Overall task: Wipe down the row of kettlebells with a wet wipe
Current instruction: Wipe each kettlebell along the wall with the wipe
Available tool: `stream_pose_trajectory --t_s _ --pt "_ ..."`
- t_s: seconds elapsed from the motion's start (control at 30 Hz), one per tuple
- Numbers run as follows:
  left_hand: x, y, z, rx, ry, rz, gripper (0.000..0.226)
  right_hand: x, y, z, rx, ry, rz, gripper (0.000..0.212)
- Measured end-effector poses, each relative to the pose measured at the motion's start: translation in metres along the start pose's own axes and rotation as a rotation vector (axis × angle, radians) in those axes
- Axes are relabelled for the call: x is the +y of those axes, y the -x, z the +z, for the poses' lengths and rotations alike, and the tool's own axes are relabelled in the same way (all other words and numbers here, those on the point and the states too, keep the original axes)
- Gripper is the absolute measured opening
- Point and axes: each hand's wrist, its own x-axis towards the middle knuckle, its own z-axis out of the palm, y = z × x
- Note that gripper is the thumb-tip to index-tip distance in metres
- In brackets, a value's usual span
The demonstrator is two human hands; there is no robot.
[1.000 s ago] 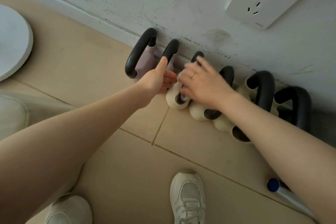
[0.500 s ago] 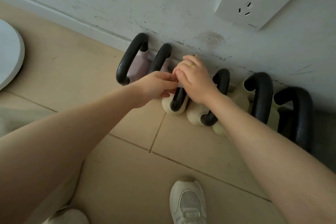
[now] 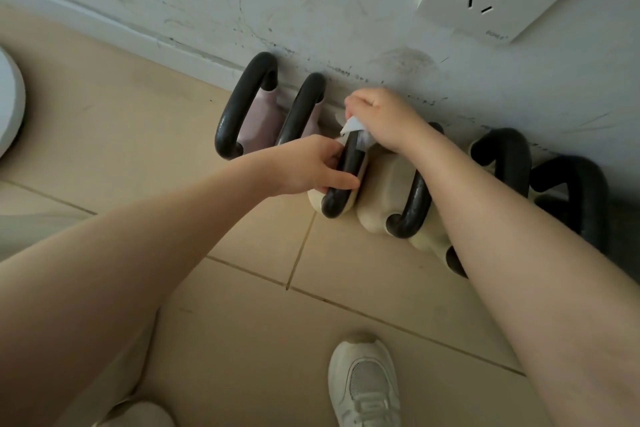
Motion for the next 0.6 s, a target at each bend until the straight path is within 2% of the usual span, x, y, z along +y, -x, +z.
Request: stream_pose_trajectory --t_s 0.03,0.07,0.13,0.17,0.2,0.23,0.3,0.37,0.5,0.53,0.6 --pt "-0.001 0.0 0.001 -0.01 -0.003 0.004 0.018 -0.003 0.0 0.001 -0.016 0.023 0.032 0.03" --pt "-0.003 0.001 0.002 -0.017 -0.002 0.01 0.015 -0.005 0.001 0.002 -0.033 0.158 -0.019 0.031" --pt "-0.007 0.005 0.002 -0.022 -0.002 0.025 0.015 -0.009 0.011 0.011 -0.018 0.529 -0.289 0.036" --pt "-0.01 0.006 0.003 -0.023 -0.003 0.03 0.024 -0.011 0.018 0.012 -0.034 0.633 -0.424 0.038" --pt "-0.011 0.008 0.004 -0.022 -0.004 0.03 0.036 -0.009 0.02 0.009 -0.055 0.649 -0.483 0.038" --pt "-0.011 0.011 0.005 -0.019 0.0 0.027 0.045 -0.005 0.017 0.006 -0.062 0.606 -0.479 0.038" --pt "-0.012 0.014 0.007 -0.022 0.018 0.037 0.051 -0.003 0.011 0.0 -0.047 0.341 -0.258 0.038" --pt "-0.013 0.014 0.007 -0.028 0.041 0.034 0.041 -0.006 0.007 0.001 -0.003 0.087 -0.03 0.036" --pt "-0.021 0.015 0.006 -0.027 0.084 0.03 0.033 -0.012 0.012 0.015 0.041 -0.05 0.03 0.035" --pt "-0.022 0.017 0.007 -0.026 0.092 0.038 0.032 -0.014 0.014 0.016 0.065 -0.175 0.1 0.032" --pt "-0.023 0.017 0.007 -0.027 0.106 0.057 0.033 -0.02 0.015 0.02 0.222 -0.46 0.301 0.028"
